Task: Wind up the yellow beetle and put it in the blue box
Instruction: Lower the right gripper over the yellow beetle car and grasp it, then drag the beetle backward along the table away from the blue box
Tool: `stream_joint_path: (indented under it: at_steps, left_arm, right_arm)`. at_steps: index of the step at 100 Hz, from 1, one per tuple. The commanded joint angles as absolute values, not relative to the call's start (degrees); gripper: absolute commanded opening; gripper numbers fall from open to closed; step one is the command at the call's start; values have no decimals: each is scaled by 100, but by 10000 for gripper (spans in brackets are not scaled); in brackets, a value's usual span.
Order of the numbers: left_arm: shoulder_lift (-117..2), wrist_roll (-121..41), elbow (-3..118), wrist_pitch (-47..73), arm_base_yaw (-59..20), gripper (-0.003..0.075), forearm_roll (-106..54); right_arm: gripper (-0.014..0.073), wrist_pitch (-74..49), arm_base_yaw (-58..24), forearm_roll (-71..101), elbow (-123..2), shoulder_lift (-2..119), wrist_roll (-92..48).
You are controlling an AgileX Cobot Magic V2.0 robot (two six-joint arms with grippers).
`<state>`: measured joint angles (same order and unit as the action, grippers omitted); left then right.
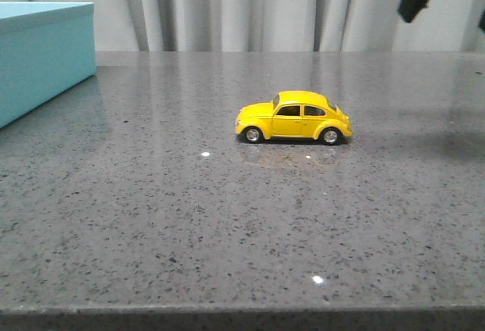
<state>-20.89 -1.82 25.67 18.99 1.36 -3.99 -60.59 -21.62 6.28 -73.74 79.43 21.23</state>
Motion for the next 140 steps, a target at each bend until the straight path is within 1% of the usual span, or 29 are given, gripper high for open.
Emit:
stream_joint_path:
  at_steps: [1,28,54,79,140]
  left_arm:
    - [-2175,-136,2763,1522,93,356,-474]
    - [-2175,-136,2763,1541,87,356,-474]
    - [-2175,-136,2763,1551,87,356,-474]
    - [-2175,-136,2763,1573,24,356,-474]
    - [-2175,-136,2763,1586,-41,356,-474]
  right_arm:
    - [531,-5914,-2387,659,-7850,8148,2414]
    - [530,-5965,-2995,574,-8837,9206,2906]
    - [530,-6373,-3268,248,-9477,9950,3320]
    - [528,-6600,-3277,-114,-9550,10062,3625]
    - [528,-6694,-3277,0,-9532,10296,3685]
